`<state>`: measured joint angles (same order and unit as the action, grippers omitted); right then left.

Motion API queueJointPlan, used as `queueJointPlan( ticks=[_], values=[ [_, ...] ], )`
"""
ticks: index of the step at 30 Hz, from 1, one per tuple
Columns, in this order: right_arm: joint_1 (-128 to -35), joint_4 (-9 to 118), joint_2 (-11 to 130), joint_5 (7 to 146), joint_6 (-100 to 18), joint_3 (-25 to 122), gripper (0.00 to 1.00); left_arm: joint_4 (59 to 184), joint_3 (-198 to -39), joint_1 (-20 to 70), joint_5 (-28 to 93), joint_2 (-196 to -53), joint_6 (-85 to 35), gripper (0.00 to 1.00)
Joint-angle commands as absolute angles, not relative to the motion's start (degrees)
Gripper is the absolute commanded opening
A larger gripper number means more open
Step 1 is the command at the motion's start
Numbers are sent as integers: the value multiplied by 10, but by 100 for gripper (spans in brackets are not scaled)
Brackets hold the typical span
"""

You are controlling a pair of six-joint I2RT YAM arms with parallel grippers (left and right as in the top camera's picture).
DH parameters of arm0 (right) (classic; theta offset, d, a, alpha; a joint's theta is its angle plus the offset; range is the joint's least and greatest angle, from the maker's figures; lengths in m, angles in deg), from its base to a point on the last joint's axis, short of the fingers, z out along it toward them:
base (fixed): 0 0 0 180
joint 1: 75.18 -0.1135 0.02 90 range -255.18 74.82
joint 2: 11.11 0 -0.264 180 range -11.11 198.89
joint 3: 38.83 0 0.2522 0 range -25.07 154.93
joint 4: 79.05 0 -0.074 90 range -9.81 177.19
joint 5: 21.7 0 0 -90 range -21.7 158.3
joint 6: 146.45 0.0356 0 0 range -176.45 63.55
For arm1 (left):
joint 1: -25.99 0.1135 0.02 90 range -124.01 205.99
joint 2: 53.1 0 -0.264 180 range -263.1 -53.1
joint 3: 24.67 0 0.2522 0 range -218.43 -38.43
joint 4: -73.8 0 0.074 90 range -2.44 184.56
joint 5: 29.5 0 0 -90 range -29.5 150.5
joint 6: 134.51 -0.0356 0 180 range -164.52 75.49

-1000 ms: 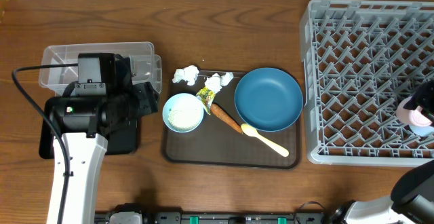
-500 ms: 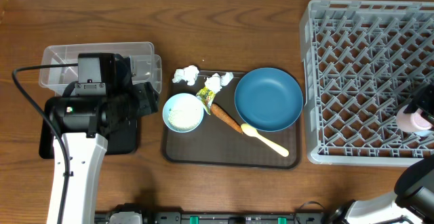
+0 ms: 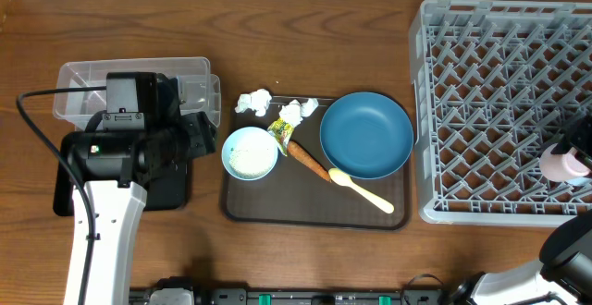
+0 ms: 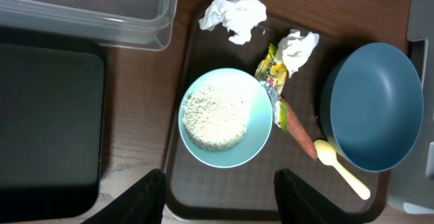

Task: Sort waste into correct bins and load items into the dishwasher rack
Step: 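Place the pink cup into the dish rack with the right gripper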

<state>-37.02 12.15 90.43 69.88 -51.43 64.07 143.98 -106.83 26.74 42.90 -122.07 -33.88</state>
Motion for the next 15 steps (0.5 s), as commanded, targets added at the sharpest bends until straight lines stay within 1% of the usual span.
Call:
queueJointPlan(
  ticks=[1, 9, 15],
  values=[
    [-373, 121, 911, 755, -510, 641, 32, 1441, -1072, 270, 436, -1222, -344, 54],
    [-373, 119, 881, 797, -523, 641, 33, 1442, -1072, 270, 436, -1222, -344, 54],
    [-375, 115, 880, 797, -525, 641, 33, 1444, -1072, 270, 436, -1222, -344, 54]
  ],
)
